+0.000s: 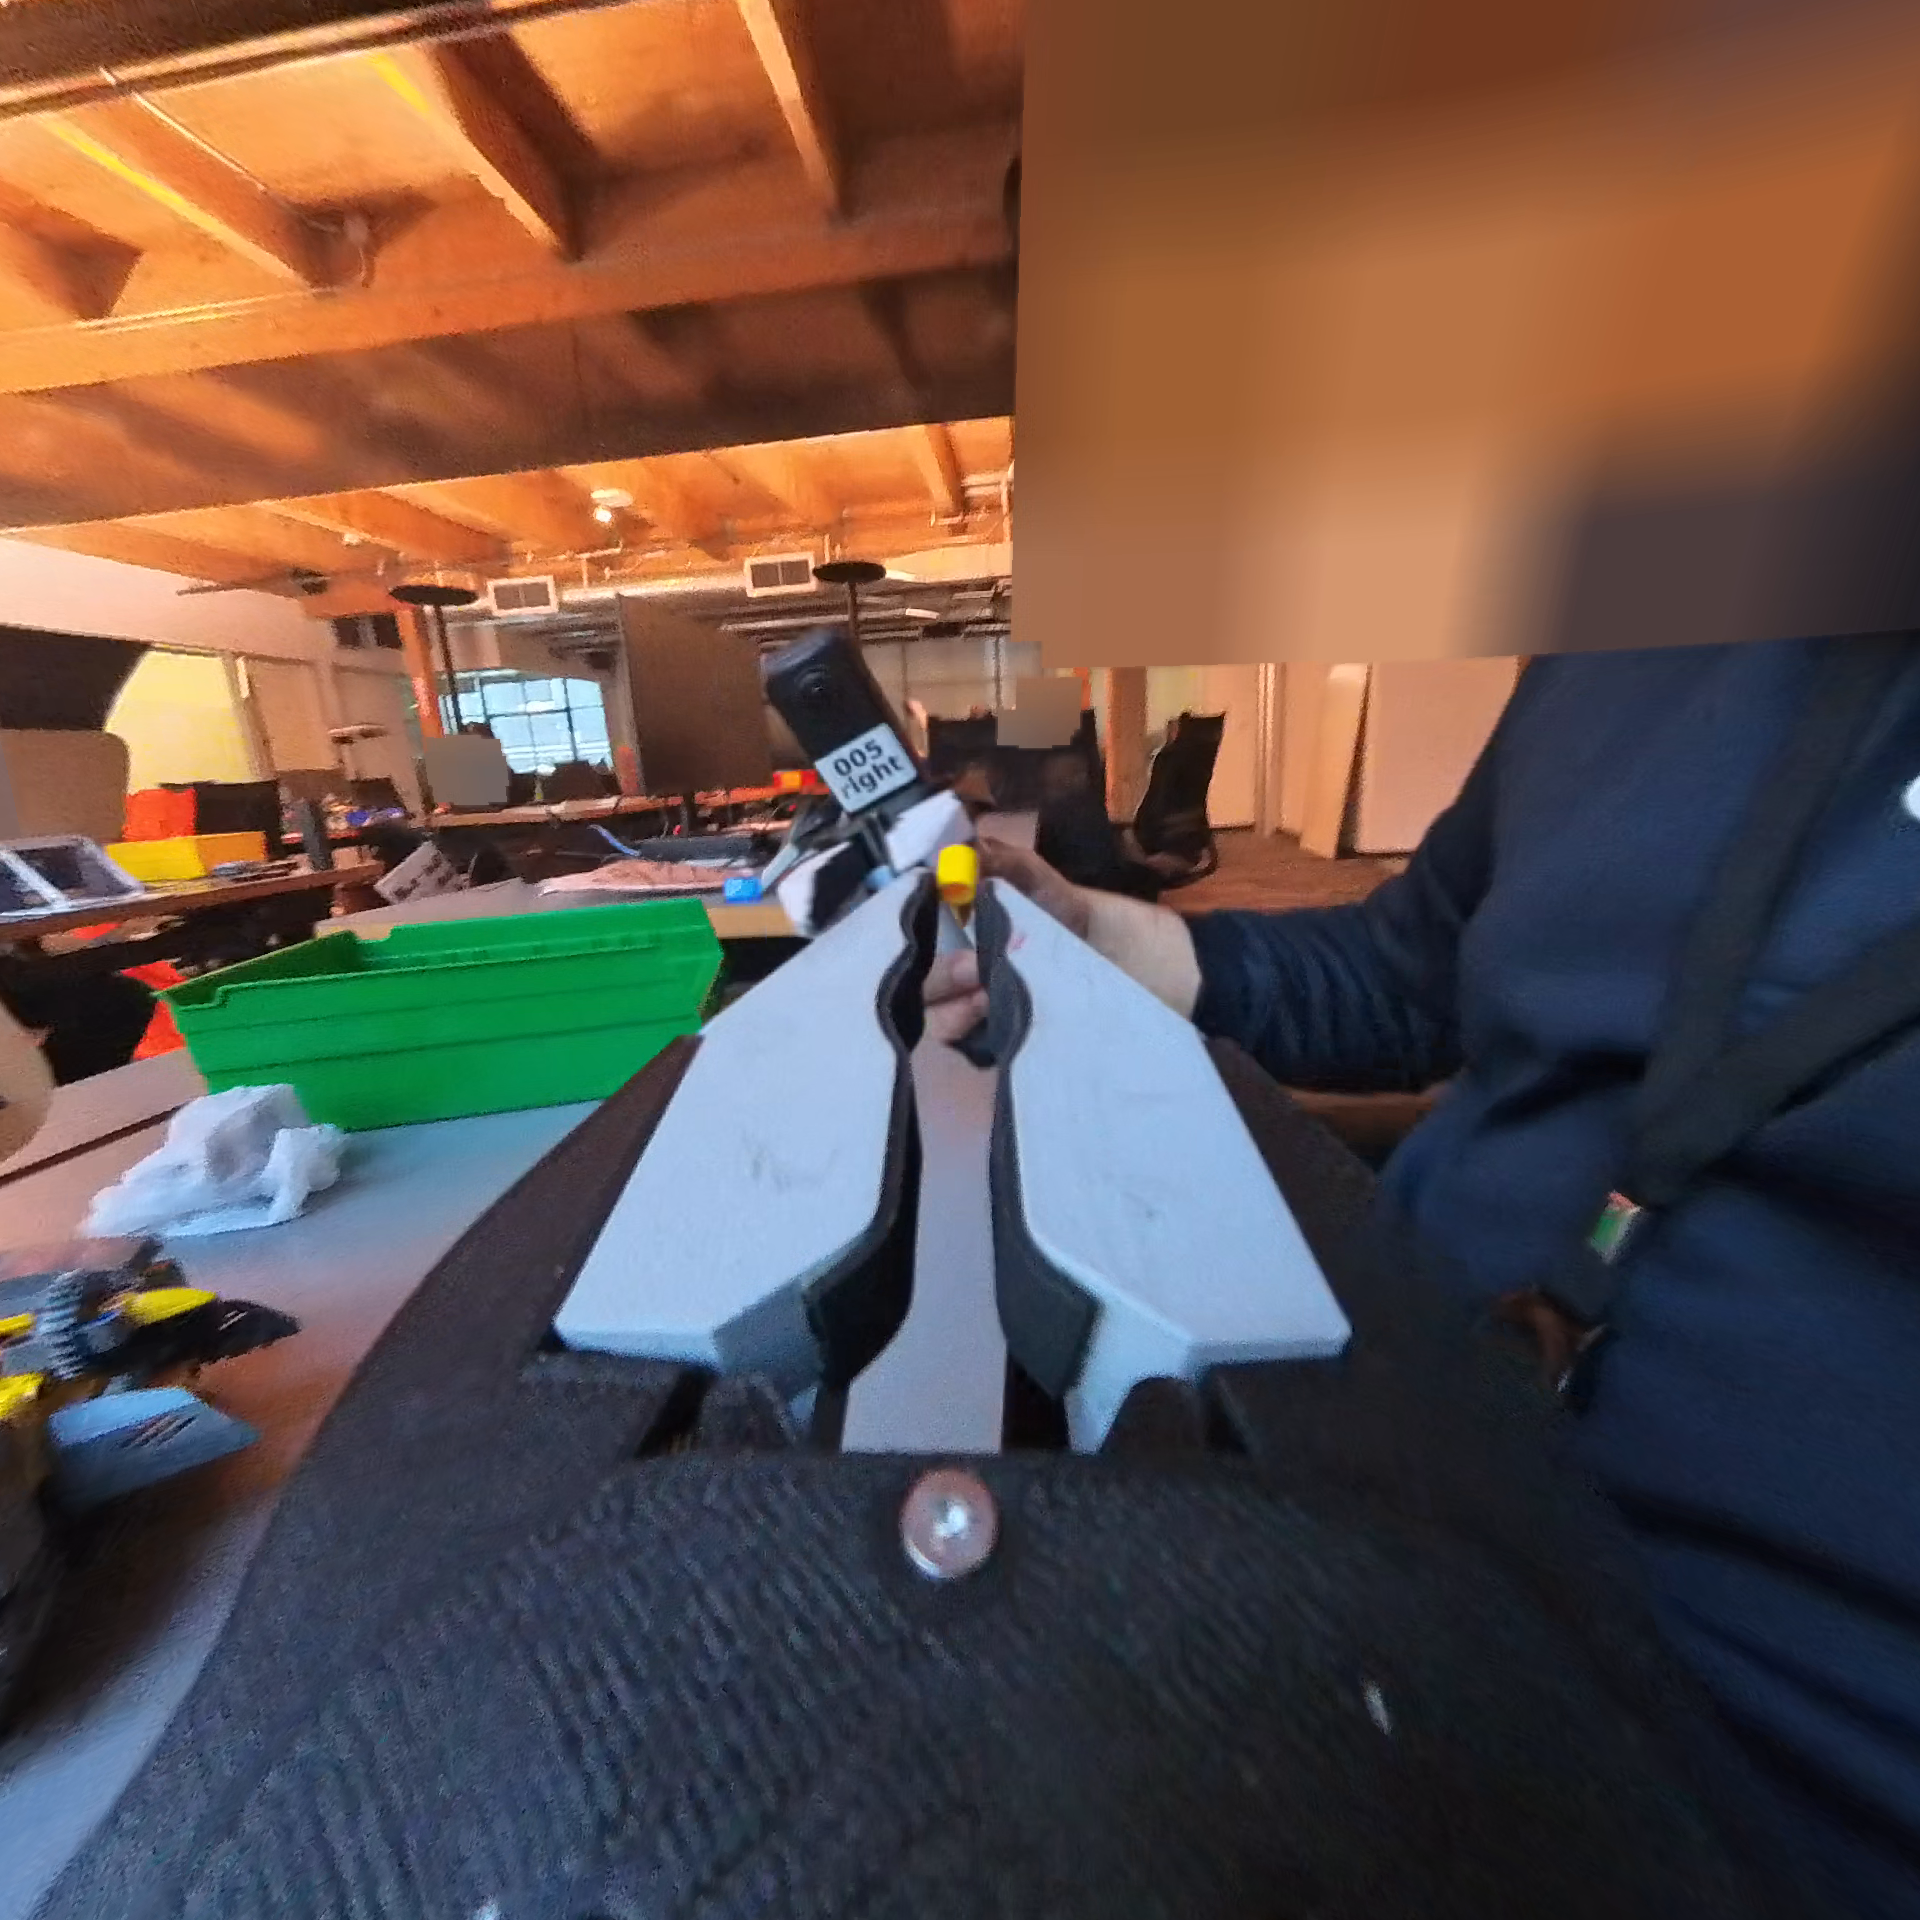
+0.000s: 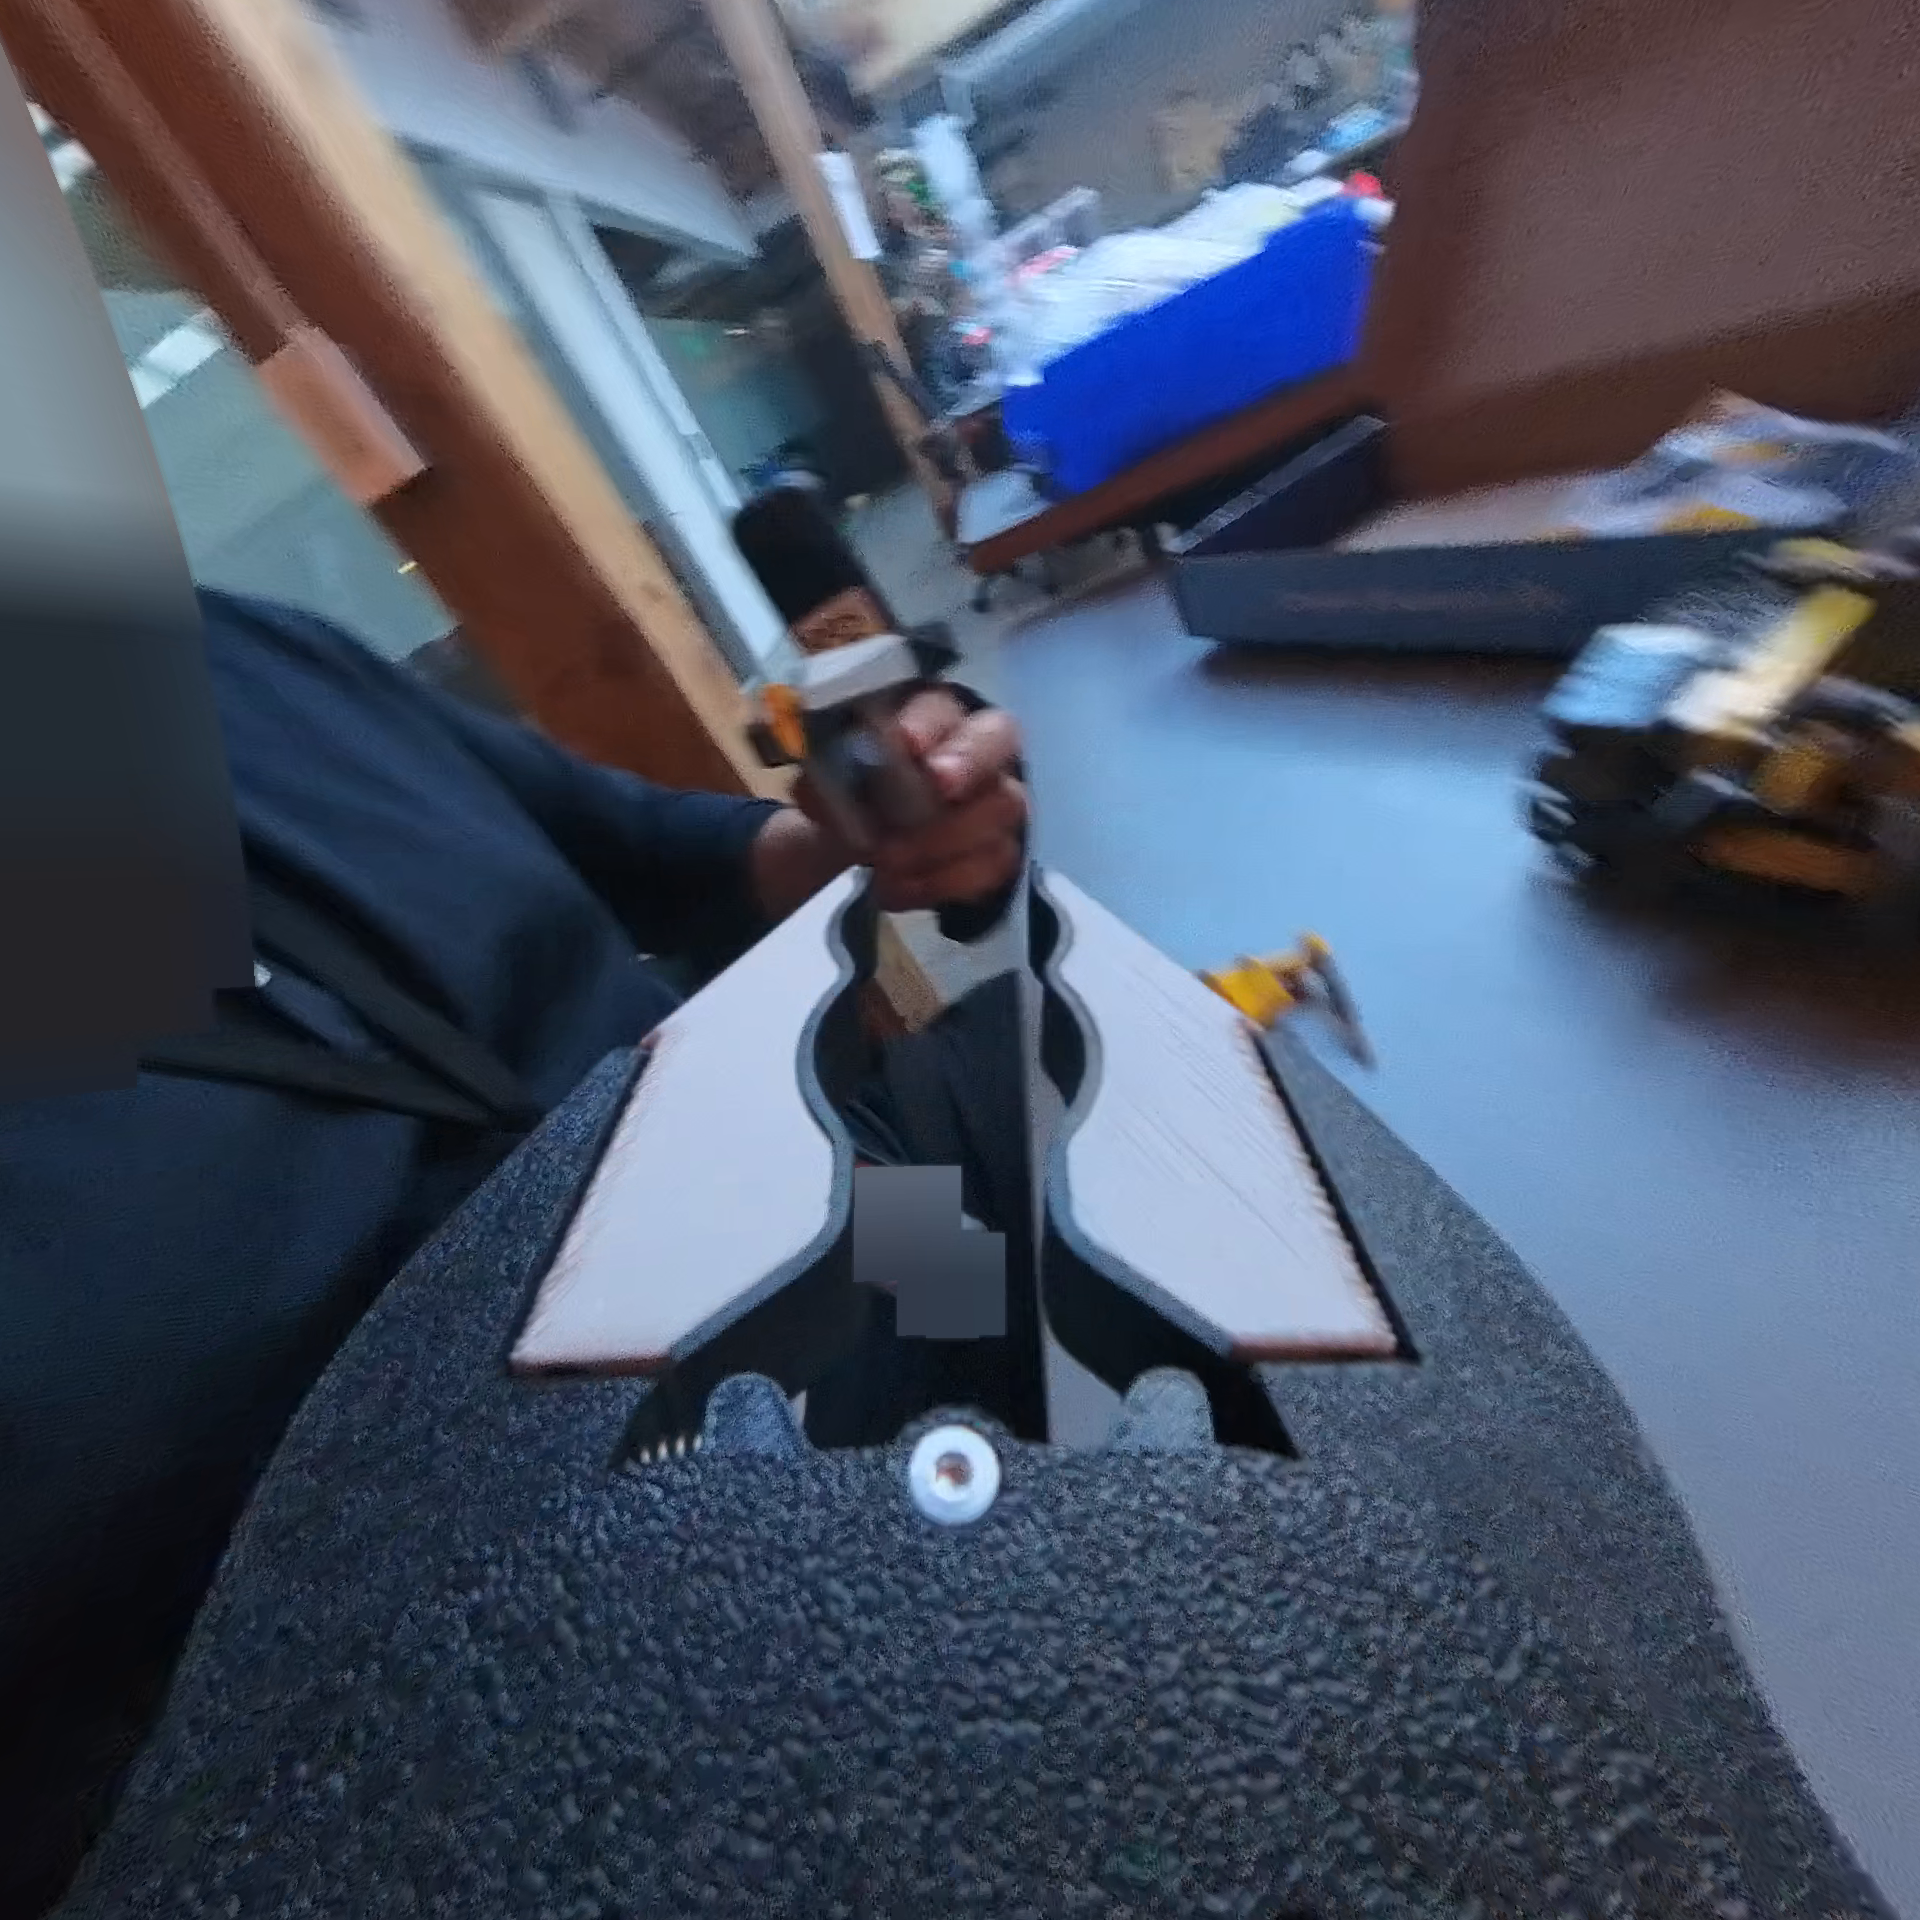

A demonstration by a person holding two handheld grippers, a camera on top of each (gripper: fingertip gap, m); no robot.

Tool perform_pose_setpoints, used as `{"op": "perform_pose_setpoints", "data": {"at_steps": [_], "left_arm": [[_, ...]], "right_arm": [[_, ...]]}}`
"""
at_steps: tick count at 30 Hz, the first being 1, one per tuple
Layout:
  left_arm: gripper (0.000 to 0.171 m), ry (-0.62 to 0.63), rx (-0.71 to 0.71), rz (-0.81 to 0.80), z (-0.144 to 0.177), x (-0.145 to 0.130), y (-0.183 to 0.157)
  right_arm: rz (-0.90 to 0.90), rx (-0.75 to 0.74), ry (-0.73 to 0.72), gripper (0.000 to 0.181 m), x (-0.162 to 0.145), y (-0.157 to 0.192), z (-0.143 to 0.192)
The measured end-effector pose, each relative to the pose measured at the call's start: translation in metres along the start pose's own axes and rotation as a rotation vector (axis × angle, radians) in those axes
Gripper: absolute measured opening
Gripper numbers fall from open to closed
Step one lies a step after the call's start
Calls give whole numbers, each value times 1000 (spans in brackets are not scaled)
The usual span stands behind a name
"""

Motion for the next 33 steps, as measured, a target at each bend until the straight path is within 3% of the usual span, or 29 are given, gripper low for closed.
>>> {"op": "perform_pose_setpoints", "data": {"at_steps": [3,6,14,19,28,33], "left_arm": [[4,-45,-25,28,1,1,-4],[4,-12,-42,-10,-4,-2,-11],[4,8,-37,-18,-9,-3,-15],[4,86,-40,-13,-13,-14,-14],[4,162,-49,-204,-14,-13,-27],[4,214,-4,-277,-14,-16,-24]], "right_arm": [[181,20,21,21,4,30,-39],[293,-32,65,18,7,42,-63],[413,-76,129,6,2,52,-77],[420,-107,190,9,-6,47,-73],[242,90,99,3,-8,57,-68],[107,151,88,14,-11,54,-67]]}}
Point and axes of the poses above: each gripper's, where its closed fingertips meet, z back along the fingers, x out of its top, y = z × x across the jaws, the point moved 4 cm from there along z, back along the fingers, and after that the axes turned 7 degrees about y, right-handed, at the moved point
